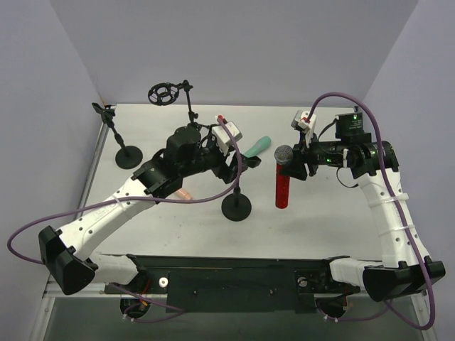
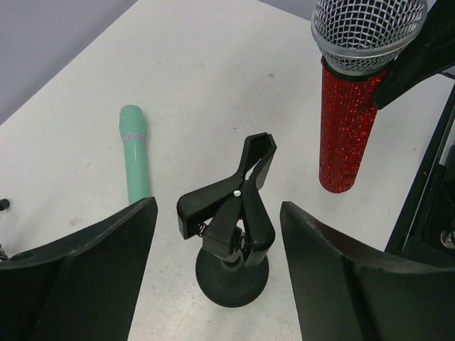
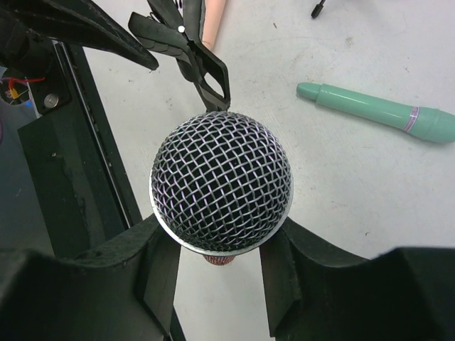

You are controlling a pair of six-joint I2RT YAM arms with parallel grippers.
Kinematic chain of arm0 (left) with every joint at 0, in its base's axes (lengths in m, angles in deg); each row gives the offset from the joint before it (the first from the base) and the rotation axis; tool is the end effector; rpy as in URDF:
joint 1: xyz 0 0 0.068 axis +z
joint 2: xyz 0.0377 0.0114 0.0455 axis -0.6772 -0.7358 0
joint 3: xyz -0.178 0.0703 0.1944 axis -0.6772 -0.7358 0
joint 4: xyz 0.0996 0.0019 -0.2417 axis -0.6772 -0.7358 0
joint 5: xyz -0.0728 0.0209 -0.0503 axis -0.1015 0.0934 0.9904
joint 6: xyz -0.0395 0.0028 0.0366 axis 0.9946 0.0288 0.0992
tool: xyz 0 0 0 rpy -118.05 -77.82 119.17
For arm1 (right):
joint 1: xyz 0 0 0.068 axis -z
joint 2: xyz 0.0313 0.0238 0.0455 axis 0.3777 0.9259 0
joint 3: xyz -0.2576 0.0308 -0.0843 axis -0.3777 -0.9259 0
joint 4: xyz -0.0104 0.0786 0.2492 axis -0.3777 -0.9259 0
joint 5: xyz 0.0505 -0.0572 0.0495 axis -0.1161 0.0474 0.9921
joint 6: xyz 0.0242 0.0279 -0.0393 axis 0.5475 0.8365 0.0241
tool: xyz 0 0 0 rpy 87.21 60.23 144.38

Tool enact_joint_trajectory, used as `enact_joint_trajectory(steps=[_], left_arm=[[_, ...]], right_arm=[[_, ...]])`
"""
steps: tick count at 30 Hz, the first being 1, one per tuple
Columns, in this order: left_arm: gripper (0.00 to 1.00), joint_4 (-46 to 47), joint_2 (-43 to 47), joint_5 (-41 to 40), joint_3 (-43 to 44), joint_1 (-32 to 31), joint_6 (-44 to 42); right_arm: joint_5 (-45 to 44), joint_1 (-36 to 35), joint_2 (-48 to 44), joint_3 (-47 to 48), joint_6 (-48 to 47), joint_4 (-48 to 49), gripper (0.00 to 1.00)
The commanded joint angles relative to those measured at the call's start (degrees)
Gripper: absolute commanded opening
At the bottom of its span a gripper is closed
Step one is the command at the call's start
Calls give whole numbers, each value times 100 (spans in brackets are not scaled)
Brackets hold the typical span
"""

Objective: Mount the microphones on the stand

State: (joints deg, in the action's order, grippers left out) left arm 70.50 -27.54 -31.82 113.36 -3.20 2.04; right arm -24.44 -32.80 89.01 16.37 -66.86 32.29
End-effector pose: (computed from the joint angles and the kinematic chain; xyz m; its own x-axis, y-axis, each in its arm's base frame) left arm 0.2055 -0.2222 0.3931 -0.1416 0.2245 -0.9641 0.8519 0.5236 -0.0032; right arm 0.2275 0.0722 0.4223 -0.0763 -0.3104 -0.9475 -0.9415 0.3354 -0.0341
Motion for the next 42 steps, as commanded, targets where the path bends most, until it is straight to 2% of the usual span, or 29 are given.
enact_joint_trajectory(steps=[1, 9, 13, 16, 19, 27, 31, 36, 42], left_arm=[[83, 183, 385, -49, 110, -14, 155], [88, 33, 798, 345, 137, 336, 138], [93, 59, 1052, 1408, -38, 1011, 207], [94, 349, 1124, 2626, -206, 1548, 217], [94, 263, 896, 3035, -92, 1673, 173], [94, 332, 316, 3816, 31, 1682, -573], [94, 332, 26, 3958, 145, 1638, -942], [95, 550, 42, 3502, -161, 1296, -1654], [94, 841, -106, 3141, -276, 1216, -1673]], right_arm=[[135, -46, -175, 221, 51, -96, 3], [135, -46, -166, 370, 51, -140, 3], [127, -46, -157, 502, -10, -131, 2], [171, -72, -166, 555, -90, -35, 2], [197, -134, -201, 537, -20, 290, 2], [250, -336, -210, 467, 130, 721, 2], [250, -363, -192, 520, 156, 792, 3], [232, -371, -140, 572, 270, 967, 3], [302, -371, -25, 581, 481, 1222, 3]])
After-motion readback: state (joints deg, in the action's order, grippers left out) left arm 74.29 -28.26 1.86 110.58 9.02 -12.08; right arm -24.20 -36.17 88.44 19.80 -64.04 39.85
